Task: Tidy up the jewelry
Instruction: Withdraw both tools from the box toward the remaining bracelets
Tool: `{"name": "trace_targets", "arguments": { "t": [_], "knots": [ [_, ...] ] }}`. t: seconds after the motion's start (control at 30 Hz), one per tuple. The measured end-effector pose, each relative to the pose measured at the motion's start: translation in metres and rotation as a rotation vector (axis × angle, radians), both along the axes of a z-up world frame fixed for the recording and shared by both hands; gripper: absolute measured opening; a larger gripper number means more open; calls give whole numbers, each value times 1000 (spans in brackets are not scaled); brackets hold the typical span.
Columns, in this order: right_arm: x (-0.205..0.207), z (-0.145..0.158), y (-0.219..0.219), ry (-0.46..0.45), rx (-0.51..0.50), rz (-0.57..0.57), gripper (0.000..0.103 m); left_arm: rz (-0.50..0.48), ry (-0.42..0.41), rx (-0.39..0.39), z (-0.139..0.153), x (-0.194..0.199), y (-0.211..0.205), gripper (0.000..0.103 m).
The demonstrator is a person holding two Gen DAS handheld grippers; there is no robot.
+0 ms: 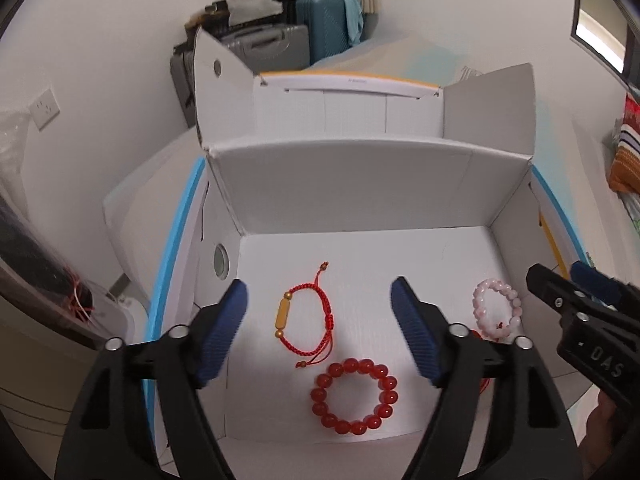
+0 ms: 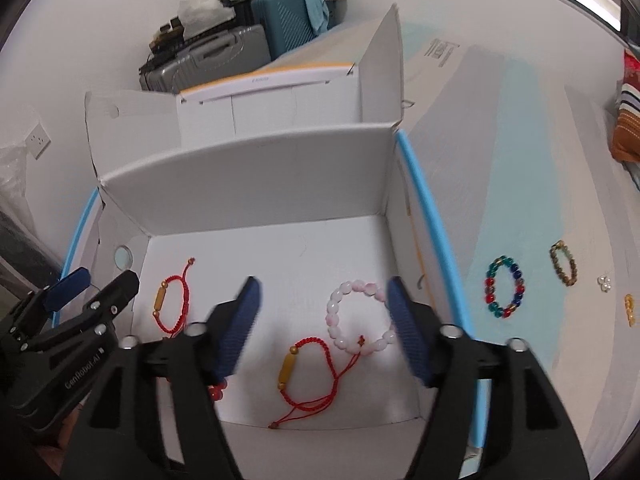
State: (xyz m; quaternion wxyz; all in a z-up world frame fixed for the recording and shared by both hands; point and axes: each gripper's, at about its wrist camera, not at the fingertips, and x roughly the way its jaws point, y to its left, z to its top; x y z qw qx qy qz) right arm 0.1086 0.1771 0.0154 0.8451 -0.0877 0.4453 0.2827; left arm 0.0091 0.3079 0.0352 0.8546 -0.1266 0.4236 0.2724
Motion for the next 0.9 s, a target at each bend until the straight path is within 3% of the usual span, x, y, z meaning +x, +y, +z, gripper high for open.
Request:
{"name": "trace_targets", "arguments": {
  "t": [0.5,0.9],
  "knots": [
    [12,22,-58,-66,13,-112,93,-52,-53,27,19,11,-37,97],
    [28,34,-124,-88,32,-216,95,-160,-76,28,29,42,-98,97]
  ]
}}
